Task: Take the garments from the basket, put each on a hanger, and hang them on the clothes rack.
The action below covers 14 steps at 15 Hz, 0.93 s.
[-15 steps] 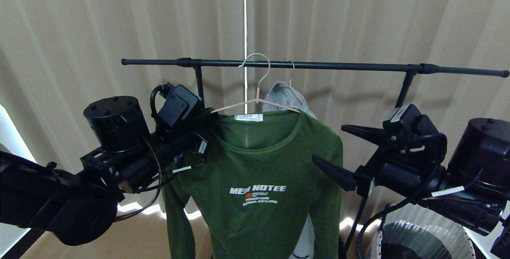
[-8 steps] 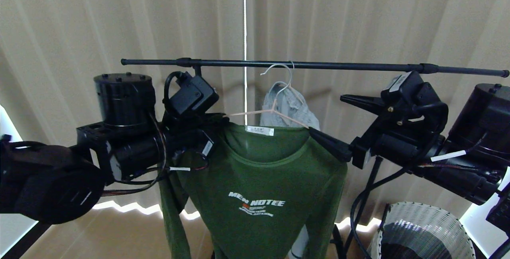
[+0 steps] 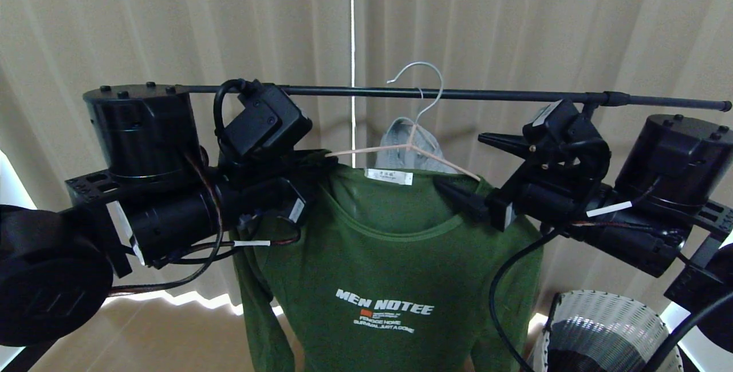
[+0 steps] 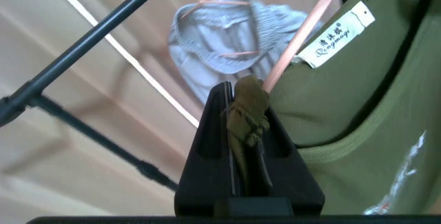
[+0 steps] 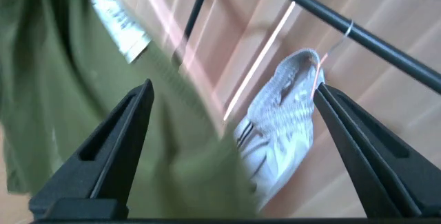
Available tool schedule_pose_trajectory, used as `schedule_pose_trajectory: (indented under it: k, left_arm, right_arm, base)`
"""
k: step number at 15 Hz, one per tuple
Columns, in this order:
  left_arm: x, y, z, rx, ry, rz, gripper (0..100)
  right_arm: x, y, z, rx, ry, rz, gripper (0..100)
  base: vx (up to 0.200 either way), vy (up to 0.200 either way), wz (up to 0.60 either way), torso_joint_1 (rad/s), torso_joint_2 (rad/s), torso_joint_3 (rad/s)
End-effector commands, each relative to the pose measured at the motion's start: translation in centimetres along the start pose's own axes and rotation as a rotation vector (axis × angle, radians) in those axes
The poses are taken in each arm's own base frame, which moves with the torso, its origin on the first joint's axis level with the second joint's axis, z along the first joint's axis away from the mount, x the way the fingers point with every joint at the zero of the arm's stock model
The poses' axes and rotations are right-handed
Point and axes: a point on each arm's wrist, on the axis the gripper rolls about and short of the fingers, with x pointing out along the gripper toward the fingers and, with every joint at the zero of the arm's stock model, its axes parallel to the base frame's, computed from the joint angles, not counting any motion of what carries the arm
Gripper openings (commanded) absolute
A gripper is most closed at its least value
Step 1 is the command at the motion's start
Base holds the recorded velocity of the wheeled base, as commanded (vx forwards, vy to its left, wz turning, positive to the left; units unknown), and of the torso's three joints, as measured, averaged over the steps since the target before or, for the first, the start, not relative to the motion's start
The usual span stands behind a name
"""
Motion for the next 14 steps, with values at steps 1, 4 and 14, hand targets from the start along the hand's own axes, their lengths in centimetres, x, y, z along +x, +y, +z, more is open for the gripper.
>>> schedule_pose_trajectory:
  k: [1, 4, 14]
  left_arm:
    - [-0.6, -0.3, 0.2, 0.004, -0.006, -0.007, 0]
    - [-0.4, -0.4, -0.2, 0.003, 0.010, -0.010, 0]
    - [0.2, -0.8, -1.2, 0.003, 0.026, 0.034, 0]
  right_arm:
    - [0.6, -0.3, -0.2, -0.001, 0.005, -0.006, 100]
    - [0.4, -0.3, 0.1, -0.001, -0.005, -0.007, 100]
    - [1.1, 1.0, 0.5, -0.002, -0.020, 0.036, 100]
  base:
    - [0.000, 0.000, 0.00, 0.000, 0.00, 0.000]
    - [0.000, 0.000, 0.00, 0.000, 0.00, 0.000]
    - [0.000, 0.000, 0.00, 0.000, 0.00, 0.000]
